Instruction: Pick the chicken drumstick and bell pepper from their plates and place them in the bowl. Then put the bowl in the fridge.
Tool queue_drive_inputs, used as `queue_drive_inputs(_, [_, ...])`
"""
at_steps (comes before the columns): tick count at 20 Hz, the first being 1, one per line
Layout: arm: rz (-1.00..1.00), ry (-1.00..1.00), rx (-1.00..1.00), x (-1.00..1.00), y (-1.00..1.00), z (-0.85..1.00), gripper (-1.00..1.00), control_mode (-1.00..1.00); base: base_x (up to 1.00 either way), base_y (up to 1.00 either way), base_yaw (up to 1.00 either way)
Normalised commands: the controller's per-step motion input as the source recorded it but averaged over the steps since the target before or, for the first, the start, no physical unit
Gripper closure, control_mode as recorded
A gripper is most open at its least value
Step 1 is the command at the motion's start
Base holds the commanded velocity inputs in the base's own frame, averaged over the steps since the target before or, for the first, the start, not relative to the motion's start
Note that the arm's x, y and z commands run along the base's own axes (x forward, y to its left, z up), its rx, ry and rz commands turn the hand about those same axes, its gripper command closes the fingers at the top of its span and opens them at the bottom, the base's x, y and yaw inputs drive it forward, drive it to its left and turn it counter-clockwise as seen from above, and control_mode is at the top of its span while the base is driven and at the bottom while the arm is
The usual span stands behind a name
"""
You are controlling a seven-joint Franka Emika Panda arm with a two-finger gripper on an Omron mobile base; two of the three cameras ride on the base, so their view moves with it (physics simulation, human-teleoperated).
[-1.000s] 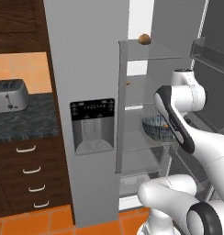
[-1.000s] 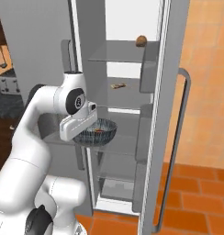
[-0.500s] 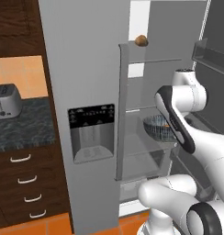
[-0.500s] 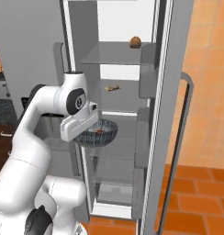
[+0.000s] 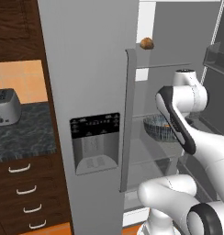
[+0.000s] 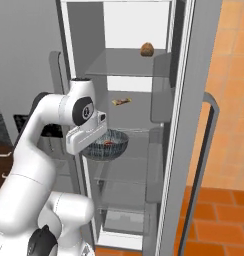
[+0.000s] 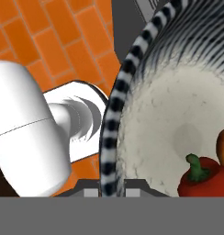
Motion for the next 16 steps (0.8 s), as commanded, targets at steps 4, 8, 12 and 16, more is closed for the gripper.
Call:
queue_drive_inputs(4, [0.00,0.00,0.00,0.00,0.00,0.00,1.00,1.00,0.24,-0.11,0.00])
queue_drive_inputs(8, [0.00,0.00,0.00,0.00,0.00,0.00,1.00,1.00,0.00,-0.01,0.00])
queue_drive_inputs(12, [0.03,-0.20,0.00,-0.13,-0.09,0.00,1.00,-1.00,0.00,-0.01,0.00])
queue_drive_inputs(16, [0.09,-0.53,0.00,-0.19,-0.22,0.02,1.00,-1.00,0.00,0.00,0.00])
